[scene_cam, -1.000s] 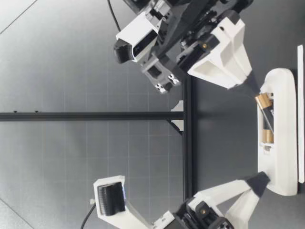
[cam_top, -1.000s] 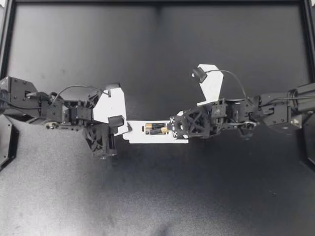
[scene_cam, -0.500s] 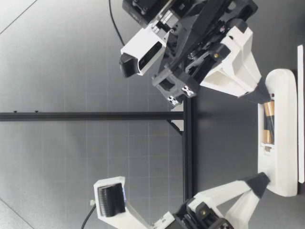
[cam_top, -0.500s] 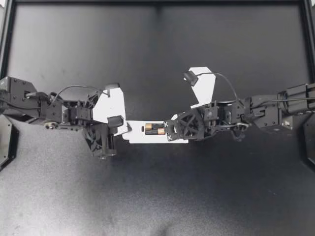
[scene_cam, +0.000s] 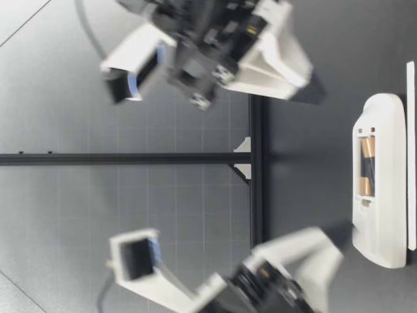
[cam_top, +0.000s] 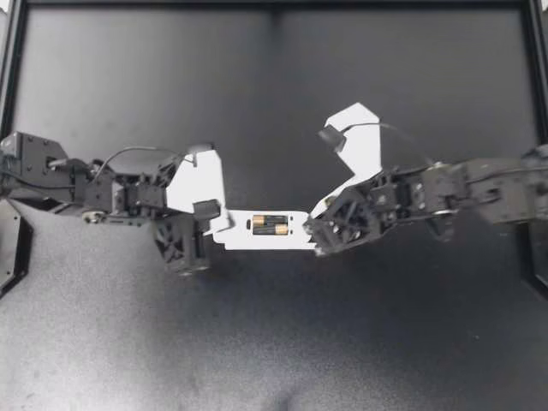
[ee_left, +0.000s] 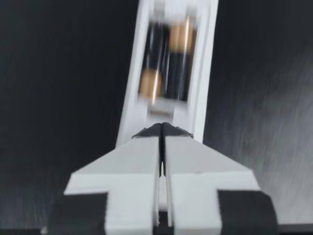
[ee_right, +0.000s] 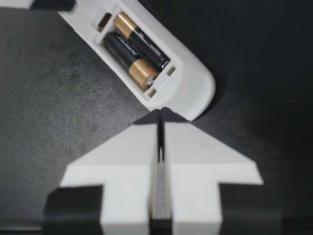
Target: Place the battery into the slot of the remote controller.
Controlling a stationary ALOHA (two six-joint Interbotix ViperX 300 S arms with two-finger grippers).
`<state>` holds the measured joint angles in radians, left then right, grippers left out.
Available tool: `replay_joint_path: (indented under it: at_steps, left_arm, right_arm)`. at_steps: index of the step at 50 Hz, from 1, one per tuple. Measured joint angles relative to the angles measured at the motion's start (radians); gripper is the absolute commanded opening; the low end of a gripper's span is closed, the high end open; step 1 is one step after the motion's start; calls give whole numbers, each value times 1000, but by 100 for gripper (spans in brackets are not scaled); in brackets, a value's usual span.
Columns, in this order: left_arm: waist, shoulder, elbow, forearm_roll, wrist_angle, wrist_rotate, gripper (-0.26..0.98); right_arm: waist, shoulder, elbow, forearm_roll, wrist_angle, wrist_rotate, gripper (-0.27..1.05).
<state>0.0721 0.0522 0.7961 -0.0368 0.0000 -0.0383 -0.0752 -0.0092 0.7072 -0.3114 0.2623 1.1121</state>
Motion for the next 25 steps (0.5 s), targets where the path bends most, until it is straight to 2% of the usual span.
replay_joint_path:
  at_steps: [8, 25]
  left_arm:
    - [-11, 34, -66, 0, -15, 6, -17]
    - [-17, 144, -160, 0, 17, 12, -17]
  right_arm:
    - [0, -41, 12, -69, 23, 2, -13]
    - [-2, -44, 40, -97, 25, 2, -13]
